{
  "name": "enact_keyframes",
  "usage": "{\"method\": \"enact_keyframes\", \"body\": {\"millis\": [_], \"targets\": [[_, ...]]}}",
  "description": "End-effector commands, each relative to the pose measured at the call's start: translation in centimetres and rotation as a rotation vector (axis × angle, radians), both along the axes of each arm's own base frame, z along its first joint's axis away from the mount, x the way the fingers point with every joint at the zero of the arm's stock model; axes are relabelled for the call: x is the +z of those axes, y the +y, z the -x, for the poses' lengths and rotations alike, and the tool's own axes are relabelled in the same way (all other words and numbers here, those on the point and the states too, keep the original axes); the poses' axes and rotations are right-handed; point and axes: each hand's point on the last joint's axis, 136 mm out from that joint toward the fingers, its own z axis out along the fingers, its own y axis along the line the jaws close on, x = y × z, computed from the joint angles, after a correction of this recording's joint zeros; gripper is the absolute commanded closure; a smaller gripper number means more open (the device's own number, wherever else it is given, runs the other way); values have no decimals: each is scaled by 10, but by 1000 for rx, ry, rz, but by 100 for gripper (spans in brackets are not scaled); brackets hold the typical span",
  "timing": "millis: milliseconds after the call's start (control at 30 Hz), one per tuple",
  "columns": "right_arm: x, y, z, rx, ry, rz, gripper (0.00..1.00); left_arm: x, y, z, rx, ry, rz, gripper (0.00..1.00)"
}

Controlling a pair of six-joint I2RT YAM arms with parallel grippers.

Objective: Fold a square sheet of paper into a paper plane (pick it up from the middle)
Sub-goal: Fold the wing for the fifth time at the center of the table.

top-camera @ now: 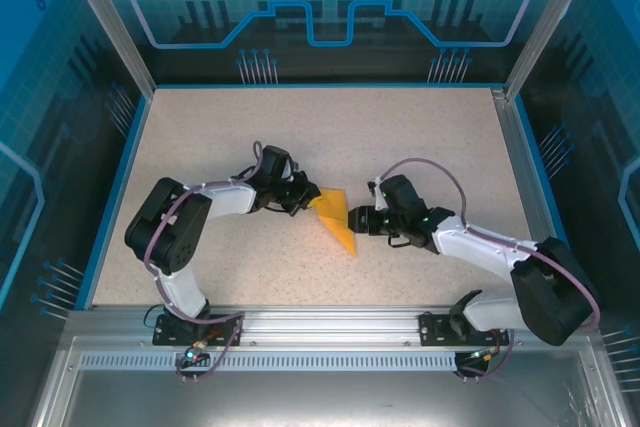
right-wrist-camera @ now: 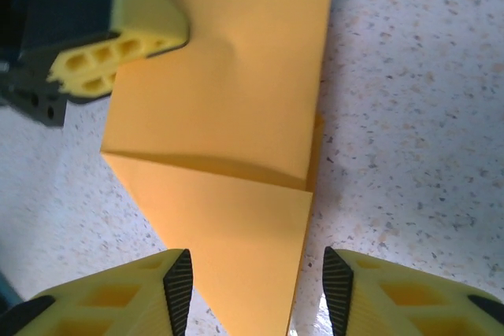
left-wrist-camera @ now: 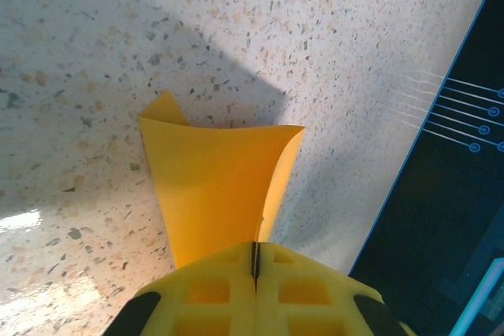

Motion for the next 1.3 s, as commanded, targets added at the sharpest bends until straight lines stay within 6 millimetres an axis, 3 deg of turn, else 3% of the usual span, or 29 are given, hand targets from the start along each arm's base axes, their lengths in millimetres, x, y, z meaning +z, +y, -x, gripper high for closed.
{"method": "enact_keyframes", "body": {"millis": [0, 233, 433, 800, 900, 1267], "targets": [[5, -1, -3, 55, -200, 172, 47, 6, 7, -2, 3, -7, -31, 100], [15, 38, 26, 324, -523, 397, 45, 7, 5, -2, 1, -5, -23, 100], [-3, 46, 31, 391, -626, 666, 48, 6, 4, -1, -4, -1, -18, 100], [-24, 50, 21, 384, -631, 853, 58, 7, 4, 0, -8, 0, -15, 100], [-27, 45, 20, 372, -619, 884, 66, 7, 4, -1, -6, 0, -18, 100], [-36, 41, 24, 366, -585, 877, 72, 8, 4, -1, -10, 1, -17, 100]]}}
